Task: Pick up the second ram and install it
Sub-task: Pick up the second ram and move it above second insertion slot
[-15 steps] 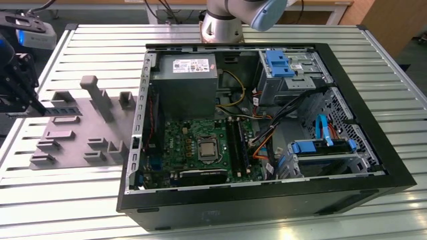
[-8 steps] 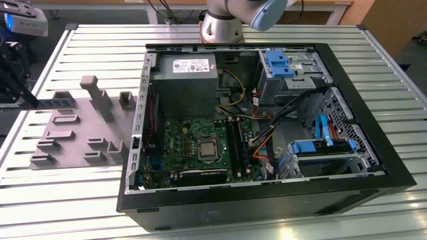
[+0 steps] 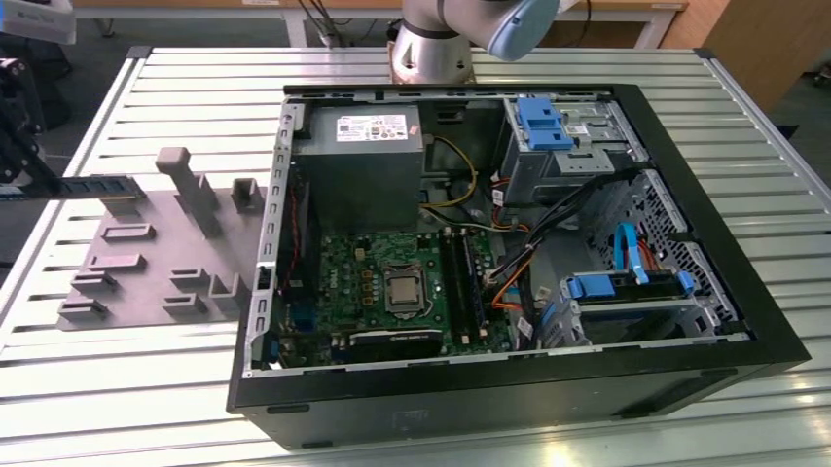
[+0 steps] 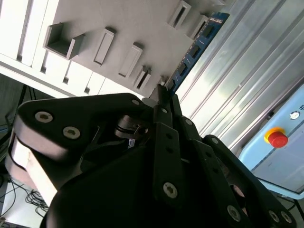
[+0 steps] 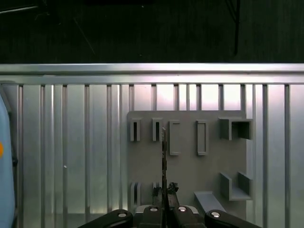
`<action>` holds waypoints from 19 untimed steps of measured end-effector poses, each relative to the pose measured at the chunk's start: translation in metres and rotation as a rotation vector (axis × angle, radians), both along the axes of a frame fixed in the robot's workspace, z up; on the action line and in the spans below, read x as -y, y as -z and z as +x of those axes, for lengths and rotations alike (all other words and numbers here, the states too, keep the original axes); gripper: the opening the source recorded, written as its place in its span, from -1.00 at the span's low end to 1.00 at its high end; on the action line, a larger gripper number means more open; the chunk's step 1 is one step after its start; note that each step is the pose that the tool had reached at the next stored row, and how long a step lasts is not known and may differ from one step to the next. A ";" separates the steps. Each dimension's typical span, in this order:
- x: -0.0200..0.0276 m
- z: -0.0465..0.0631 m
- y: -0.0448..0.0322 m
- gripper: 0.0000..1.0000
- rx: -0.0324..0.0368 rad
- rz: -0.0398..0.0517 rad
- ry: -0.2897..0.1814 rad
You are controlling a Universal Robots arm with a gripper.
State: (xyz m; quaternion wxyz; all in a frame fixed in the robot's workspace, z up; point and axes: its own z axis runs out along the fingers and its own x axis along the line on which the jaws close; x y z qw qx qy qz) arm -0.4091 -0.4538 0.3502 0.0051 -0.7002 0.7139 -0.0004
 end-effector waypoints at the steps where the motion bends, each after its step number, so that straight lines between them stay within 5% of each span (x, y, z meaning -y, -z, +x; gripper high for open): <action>1: 0.0000 0.000 -0.0028 -0.73 0.0000 0.0000 0.000; 14: -0.0001 0.000 -0.0398 -0.73 -0.0001 0.0000 0.000; 19: -0.0001 0.000 -0.0405 -0.73 0.0001 0.0000 0.000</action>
